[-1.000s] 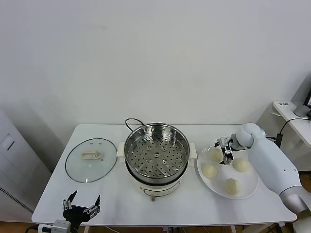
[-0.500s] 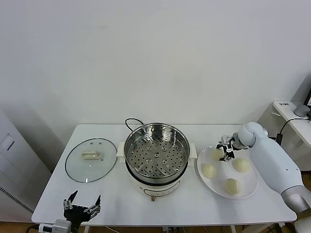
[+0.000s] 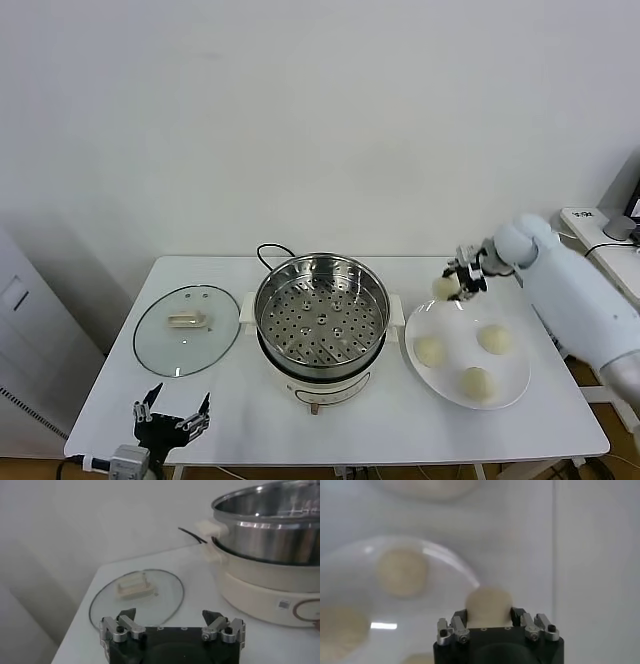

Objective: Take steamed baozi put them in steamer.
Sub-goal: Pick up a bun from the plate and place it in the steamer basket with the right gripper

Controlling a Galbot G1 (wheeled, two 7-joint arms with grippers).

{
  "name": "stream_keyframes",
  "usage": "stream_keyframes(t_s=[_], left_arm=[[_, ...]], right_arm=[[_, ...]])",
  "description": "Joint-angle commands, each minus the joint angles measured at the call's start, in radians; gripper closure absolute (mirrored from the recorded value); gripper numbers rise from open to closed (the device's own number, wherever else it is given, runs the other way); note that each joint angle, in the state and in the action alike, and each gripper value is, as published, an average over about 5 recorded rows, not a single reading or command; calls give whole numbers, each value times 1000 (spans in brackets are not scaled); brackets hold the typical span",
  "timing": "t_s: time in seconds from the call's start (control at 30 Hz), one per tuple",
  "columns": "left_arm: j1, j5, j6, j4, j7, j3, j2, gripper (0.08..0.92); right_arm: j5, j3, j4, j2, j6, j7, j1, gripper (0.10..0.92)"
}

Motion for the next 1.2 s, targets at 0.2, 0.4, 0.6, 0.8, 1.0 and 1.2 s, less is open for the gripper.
stream_keyframes(t_s=[0.2,0.4,0.6,0.8,1.0,1.2], left_arm=[[-25,8,-9,-32,-8,-13,-32,177],[-11,7,-17,-39,-17,-16,-34,177],[-5,8,-20,-38,-19,-15,-39,177],[1,10,-20,-38,-20,-16,-45,177],[8,11,-20,-38,-22,-15,-56,177],[8,11,-21,-33,-24,-15,-59,177]], right_arm=[[435,-475,-205,259,104,-183,553,482],[479,-529,-288,414,296,-240,575,482],[462,-587,-297,500,537,-220,567,482],[365,-616,-276,562,735,-161,535,480],[172,-593,-259,591,863,-132,482,482],[15,-543,-234,586,900,-116,418,482]])
